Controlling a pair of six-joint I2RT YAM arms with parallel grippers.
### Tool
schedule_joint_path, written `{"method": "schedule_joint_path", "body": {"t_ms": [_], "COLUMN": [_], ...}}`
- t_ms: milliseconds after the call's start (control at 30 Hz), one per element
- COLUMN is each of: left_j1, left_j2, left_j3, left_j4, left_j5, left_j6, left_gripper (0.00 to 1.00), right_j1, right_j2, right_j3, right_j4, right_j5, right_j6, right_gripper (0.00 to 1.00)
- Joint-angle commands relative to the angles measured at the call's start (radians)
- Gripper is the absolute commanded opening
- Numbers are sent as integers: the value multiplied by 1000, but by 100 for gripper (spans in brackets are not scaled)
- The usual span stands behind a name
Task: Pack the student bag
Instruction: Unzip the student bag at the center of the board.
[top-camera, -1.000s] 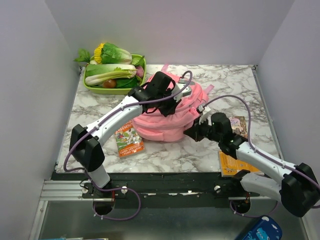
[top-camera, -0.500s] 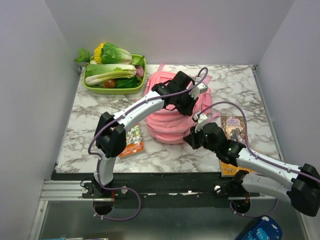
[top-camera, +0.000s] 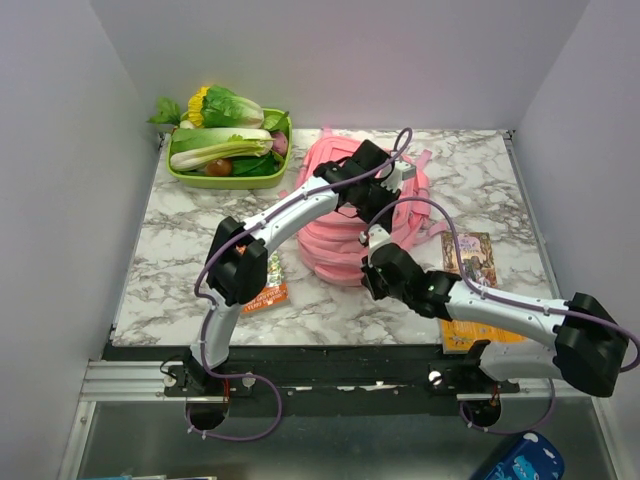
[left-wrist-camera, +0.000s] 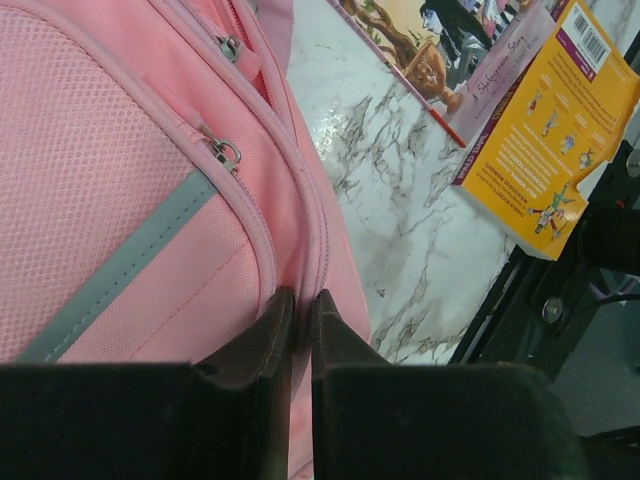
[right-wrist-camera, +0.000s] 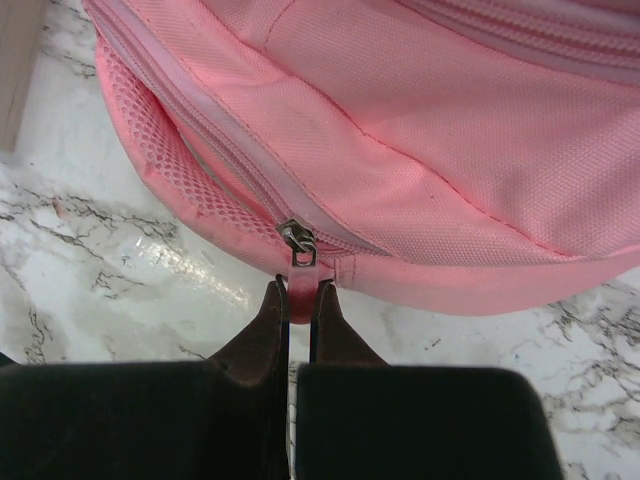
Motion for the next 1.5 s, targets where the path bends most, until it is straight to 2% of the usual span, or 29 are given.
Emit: {"method": "schedule_joint_path", "body": {"t_ms": [0, 300, 467, 500, 533, 633, 667, 700, 800, 867, 1033, 1167, 1267, 1467], "left_j1": [-19, -9, -5, -2, 1, 18, 22, 36, 53, 73, 134, 130, 128, 102], "left_j2": [-78, -196, -228, -228, -231, -240, -248, -248, -239, -248, -262, -273, -305, -337], "left_j3": [-65, -230, -266, -265, -263, -254, -253, -241, -210, -227, -299, -316, -354, -434], "left_j4": [227, 282, 264, 258, 252, 216, 194, 172, 36, -32, -101, -222, -169, 3], "left_j5": [48, 51, 28, 29, 31, 51, 60, 71, 135, 143, 138, 152, 100, -19], "left_j6": [-25, -36, 1, 6, 13, 27, 47, 68, 235, 323, 550, 772, 819, 807], "left_gripper": [0, 0, 0, 0, 9, 23, 32, 36, 37, 36, 39, 51, 52, 52], "right_j1": [42, 42, 44, 42, 42, 44, 42, 42, 42, 42, 42, 42, 41, 36], "right_j2": [-15, -214, -189, -178, -147, -100, -93, -90, -95, -107, -112, -89, -80, -90], "right_j3": [49, -29, 5, 12, 17, 14, 6, -1, -40, -64, -69, -43, -32, -3], "right_j4": [-73, -87, -86, -92, -105, -147, -155, -171, -214, -230, -253, -259, -259, -271], "right_j5": [19, 314, 193, 129, 105, 61, 57, 67, 123, 151, 196, 169, 150, 77], "right_j6": [18, 84, 124, 129, 159, 245, 264, 285, 379, 442, 488, 465, 447, 394], "right_gripper": [1, 1, 1, 6, 7, 10, 9, 6, 1, 1, 1, 1, 1, 9]}}
